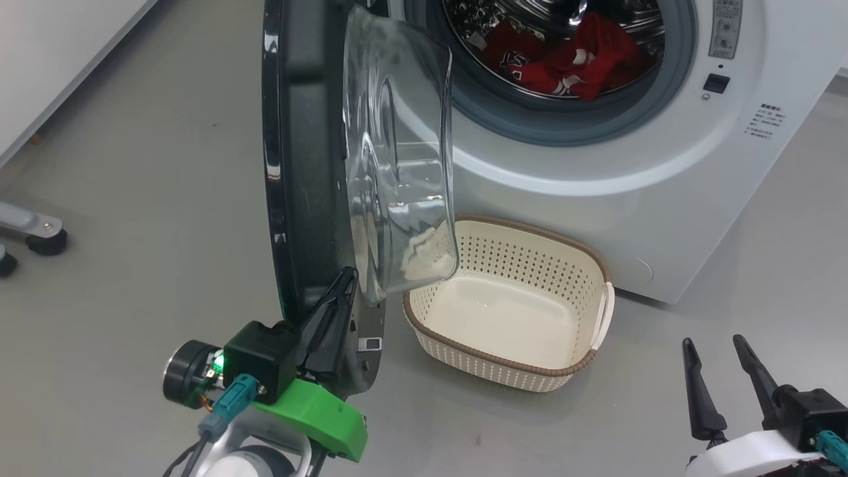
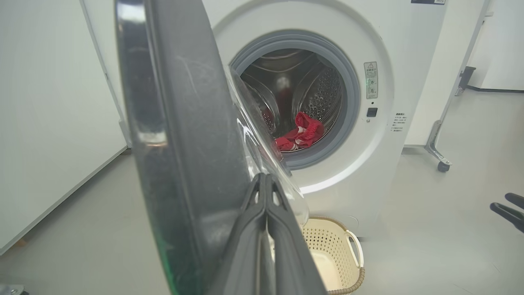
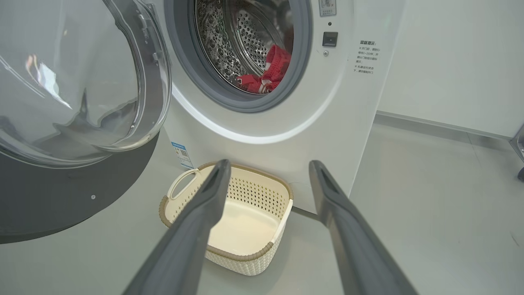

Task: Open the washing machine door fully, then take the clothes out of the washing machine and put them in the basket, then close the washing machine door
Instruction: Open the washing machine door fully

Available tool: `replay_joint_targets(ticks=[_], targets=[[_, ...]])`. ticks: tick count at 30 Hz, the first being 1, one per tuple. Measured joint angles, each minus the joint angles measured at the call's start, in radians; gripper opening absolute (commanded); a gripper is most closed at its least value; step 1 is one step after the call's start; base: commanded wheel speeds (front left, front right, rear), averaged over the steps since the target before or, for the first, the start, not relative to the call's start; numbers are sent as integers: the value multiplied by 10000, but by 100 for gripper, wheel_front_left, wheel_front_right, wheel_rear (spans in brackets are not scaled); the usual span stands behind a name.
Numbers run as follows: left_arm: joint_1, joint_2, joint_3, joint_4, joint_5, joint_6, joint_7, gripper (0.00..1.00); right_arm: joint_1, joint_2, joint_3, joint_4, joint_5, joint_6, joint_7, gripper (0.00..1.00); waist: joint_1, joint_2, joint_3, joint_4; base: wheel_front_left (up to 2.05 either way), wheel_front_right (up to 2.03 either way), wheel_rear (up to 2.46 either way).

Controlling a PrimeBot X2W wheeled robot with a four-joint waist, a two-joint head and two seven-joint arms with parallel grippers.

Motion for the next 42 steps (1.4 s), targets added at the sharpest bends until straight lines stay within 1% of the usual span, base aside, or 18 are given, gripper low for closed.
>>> replay_joint_targets(ticks=[3, 12, 28, 35, 42], targets=[[24, 88, 125, -8, 67, 0, 0, 0, 1, 0, 15, 0, 0, 0, 0, 100, 0, 0, -4, 20, 0, 0, 0], [123, 98, 686, -13, 176, 40, -4, 0, 1, 0, 17, -10, 0, 0, 0, 100, 0, 0, 57, 72, 0, 0, 0], [478, 134, 2111, 245, 420, 100, -215, 0, -17, -144, -21, -209, -12, 0, 92, 100, 0, 0, 366, 234, 0, 0, 0], [480, 104, 2759, 621, 422, 102, -431, 0, -167, -259, -58, -345, -52, 0, 109, 100, 0, 0, 553, 178, 0, 0, 0], [461, 31, 3666, 986, 426, 121, -704, 0, -244, -355, -69, -554, -69, 0, 186, 100, 0, 0, 693, 58, 0, 0, 0]])
